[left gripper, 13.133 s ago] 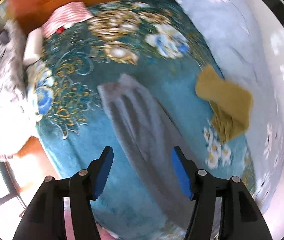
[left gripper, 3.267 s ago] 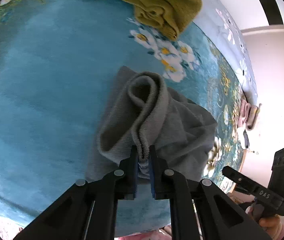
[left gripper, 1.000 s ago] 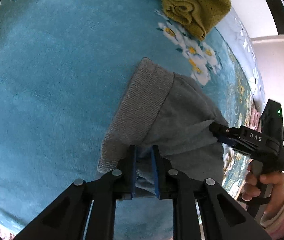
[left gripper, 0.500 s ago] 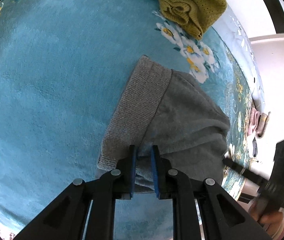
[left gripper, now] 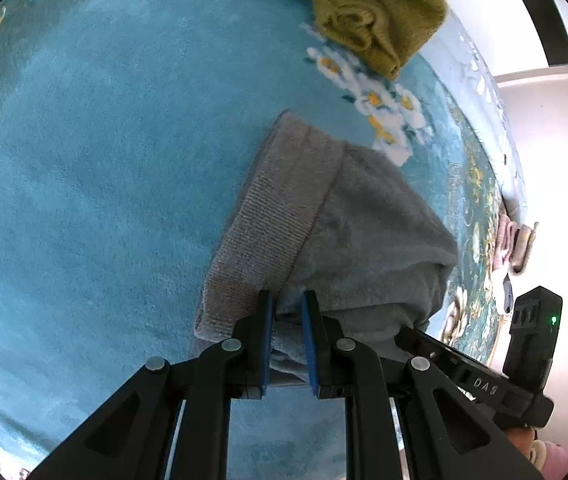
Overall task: Fold clothes
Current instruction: 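Grasp the grey pants bundle with both tools from opposite sides, then lift the grey pants bundle off the blanket with both tools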
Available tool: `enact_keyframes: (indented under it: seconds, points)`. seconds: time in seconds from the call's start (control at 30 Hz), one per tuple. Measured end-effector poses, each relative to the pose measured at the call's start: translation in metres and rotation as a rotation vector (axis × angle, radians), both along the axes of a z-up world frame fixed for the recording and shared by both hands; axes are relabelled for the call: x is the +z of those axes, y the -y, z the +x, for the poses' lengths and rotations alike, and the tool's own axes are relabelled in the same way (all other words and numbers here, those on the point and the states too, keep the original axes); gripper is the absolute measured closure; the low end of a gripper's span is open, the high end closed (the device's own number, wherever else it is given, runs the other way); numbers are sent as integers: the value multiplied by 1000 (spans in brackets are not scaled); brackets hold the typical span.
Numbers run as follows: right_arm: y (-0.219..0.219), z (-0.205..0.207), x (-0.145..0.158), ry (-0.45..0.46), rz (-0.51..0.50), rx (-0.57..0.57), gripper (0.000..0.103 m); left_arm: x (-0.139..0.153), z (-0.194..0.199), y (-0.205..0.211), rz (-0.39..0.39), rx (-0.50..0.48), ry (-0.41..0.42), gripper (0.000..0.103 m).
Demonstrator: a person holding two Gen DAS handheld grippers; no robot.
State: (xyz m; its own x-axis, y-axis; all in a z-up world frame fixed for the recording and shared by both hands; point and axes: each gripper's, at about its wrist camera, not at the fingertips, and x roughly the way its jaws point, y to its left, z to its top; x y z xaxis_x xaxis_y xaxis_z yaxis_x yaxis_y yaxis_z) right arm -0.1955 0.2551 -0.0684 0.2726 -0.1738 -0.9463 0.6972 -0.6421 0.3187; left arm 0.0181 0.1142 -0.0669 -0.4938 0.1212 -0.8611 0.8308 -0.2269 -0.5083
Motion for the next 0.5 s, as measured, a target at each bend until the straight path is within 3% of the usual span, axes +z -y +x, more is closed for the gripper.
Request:
enact_keyframes:
  seconds: [0.1, 0.17, 0.23, 0.33, 0.43, 0.5]
  points:
    - [-3, -8, 22, -25, -64, -24, 50, 11, 0, 2, -96, -47, 51, 84]
    - [-5, -16, 28, -49, -78, -37, 49, 9, 2, 5, -117, -68, 71, 80]
    - [-12, -26, 21, -43, -63, -68, 49, -2, 6, 11, -83, -52, 55, 78]
    - [-20, -40, 7, -11, -51, -137, 49, -18, 15, 24, -40, 19, 33, 59]
    - [-22, -44, -6, 37, -66, -163, 49, -39, 23, 31, 65, 54, -84, 49]
    - [-21, -46, -9, 49, -73, -154, 49, -53, 27, 34, 135, 56, -153, 48]
